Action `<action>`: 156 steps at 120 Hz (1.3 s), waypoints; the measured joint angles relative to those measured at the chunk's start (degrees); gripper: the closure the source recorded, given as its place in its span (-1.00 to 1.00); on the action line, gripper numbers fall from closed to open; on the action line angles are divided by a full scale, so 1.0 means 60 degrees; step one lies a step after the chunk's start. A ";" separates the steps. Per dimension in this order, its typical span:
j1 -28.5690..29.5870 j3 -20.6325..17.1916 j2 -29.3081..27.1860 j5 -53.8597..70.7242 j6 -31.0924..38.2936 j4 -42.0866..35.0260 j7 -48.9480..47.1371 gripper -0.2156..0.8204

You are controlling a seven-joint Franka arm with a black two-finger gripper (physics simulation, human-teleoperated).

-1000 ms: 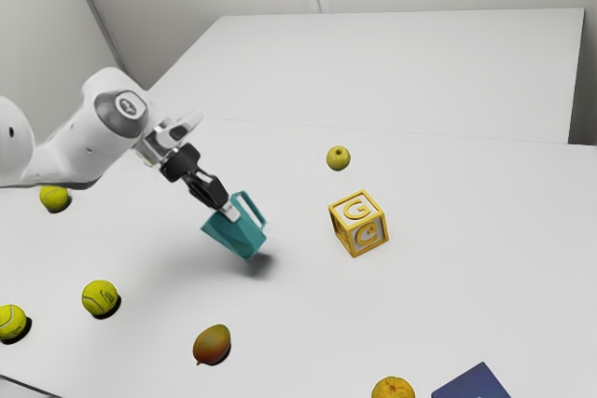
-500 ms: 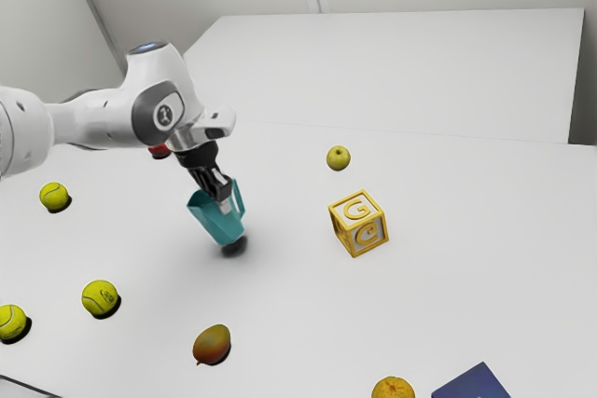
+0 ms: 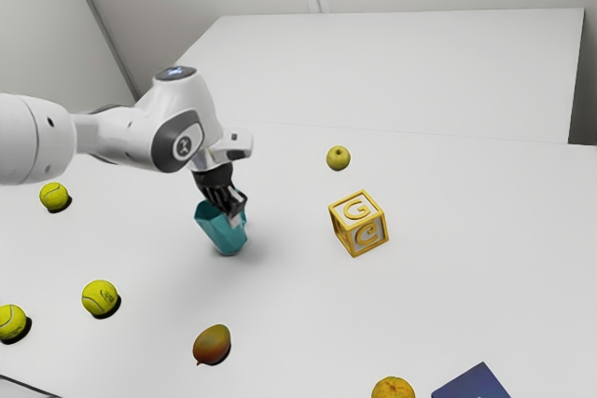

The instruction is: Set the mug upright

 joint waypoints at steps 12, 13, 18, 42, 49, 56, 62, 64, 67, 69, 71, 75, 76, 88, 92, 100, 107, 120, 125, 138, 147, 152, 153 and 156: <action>-0.0064 -0.0027 0.0048 0.0045 0.0088 -0.0044 -0.0304 0.93; -0.0062 -0.0031 0.0050 0.0048 0.0093 -0.0047 -0.0329 0.93; -0.0046 -0.0067 0.0048 0.0040 0.0114 -0.0055 -0.0431 0.86; -0.0062 -0.0104 -0.0044 -0.0076 0.0116 -0.0051 -0.0732 0.04; -0.0057 -0.0113 -0.0169 -0.0092 0.0058 0.0008 -0.0797 -0.11; -0.0058 -0.0116 -0.0351 -0.0128 -0.0096 0.0140 -0.0852 -0.22; -0.0063 -0.0119 -0.0412 -0.0185 -0.0364 0.0509 -0.0894 -0.30; -0.0066 -0.0118 -0.0416 -0.0201 -0.0479 0.0681 -0.0907 -0.32; -0.0069 -0.0118 -0.0413 -0.0223 -0.0677 0.0986 -0.0927 -0.35; -0.0072 -0.0118 -0.0405 -0.0236 -0.0820 0.1203 -0.0940 -0.37; -0.0074 -0.0118 -0.0395 -0.0247 -0.0973 0.1437 -0.0952 -0.38; -0.0076 -0.0118 -0.0373 -0.0280 -0.1287 0.1888 -0.0977 -0.41; -0.0078 -0.0116 -0.0364 -0.0296 -0.1368 0.1999 -0.0982 -0.42; -0.0123 -0.0022 -0.0210 -0.0435 -0.2287 0.3315 -0.1047 -0.48; -0.0119 0.0012 -0.0119 -0.0461 -0.2604 0.3842 -0.1067 -0.50; -0.0070 0.0042 0.0127 -0.0459 -0.3226 0.4861 -0.1104 -0.52; -0.0032 0.0053 0.0222 -0.0426 -0.3690 0.5421 -0.1128 -0.53; -0.0319 0.0421 0.0429 -0.0429 -0.4516 0.6260 -0.1168 -0.55; -0.0367 0.0502 0.0452 -0.0429 -0.4755 0.6357 -0.1181 -0.56; -0.0401 0.0562 0.0419 -0.0453 -0.5176 0.6430 -0.1208 -0.57; -0.0415 0.0569 0.0426 -0.0449 -0.5350 0.6429 -0.1219 -0.57; -0.0416 0.0572 0.0442 -0.0469 -0.5416 0.6428 -0.1226 -0.58; -0.0415 0.0572 0.0444 -0.0473 -0.5428 0.6428 -0.1227 -0.58; -0.0412 0.0571 0.0449 -0.0483 -0.5460 0.6427 -0.1232 -0.58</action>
